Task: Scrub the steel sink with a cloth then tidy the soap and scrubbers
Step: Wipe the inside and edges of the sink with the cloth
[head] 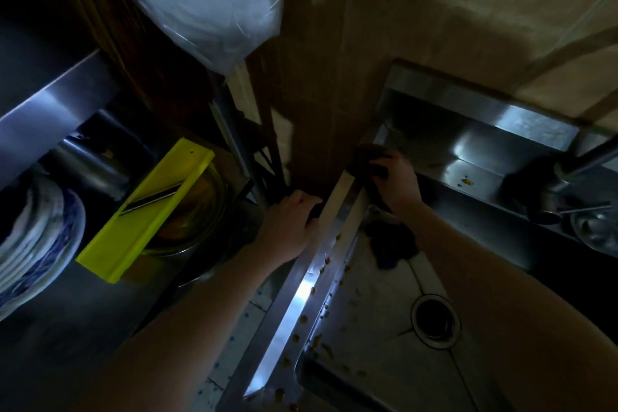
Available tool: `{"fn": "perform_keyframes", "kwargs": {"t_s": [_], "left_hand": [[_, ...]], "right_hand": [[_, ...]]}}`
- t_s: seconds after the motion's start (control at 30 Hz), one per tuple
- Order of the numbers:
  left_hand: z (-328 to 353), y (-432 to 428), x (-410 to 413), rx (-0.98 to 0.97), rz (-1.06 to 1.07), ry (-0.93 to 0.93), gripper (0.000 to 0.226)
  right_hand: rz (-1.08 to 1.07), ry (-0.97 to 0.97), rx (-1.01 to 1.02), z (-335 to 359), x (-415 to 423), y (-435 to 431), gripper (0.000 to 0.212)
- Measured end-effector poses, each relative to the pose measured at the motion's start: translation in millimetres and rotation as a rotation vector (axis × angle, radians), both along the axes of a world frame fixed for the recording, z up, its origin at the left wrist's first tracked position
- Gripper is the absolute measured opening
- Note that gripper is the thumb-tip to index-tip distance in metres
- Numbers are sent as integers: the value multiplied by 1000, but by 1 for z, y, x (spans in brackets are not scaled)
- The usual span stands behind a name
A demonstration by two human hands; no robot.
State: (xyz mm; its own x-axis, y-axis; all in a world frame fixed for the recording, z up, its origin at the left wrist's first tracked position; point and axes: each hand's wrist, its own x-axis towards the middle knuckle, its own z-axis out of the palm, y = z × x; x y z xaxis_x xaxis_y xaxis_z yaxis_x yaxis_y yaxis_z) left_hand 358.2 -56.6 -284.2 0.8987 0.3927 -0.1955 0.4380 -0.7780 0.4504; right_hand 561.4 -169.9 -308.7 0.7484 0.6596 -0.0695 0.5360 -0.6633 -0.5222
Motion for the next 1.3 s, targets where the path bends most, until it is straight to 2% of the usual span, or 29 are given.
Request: {"fn": "perform_keyframes", "kwargs": {"t_s": [0.23,0.43,0.63,1.0,1.17,1.3], "left_hand": [[-9,-10,14,55,-82,6,43],[-8,-7,24,5,-71,-25,46],[-12,-9,29,12,-70,-21,44],[-11,-7,52,79,-201,-117,38],[-10,-7,61,113,-204,-125,42],[-9,-7,71,158,-232,-72,43]], "right_hand": [[21,3,1,-2,5,-5,33],[75,-8,0,-6,-26,-24,31],[119,-67,-90,-3,-10,-14,37],[37,-121,-124,-1,25,1,38],[-52,-153,-236,0,27,-26,41],[-151,-161,-234,1,33,-63,38]]}}
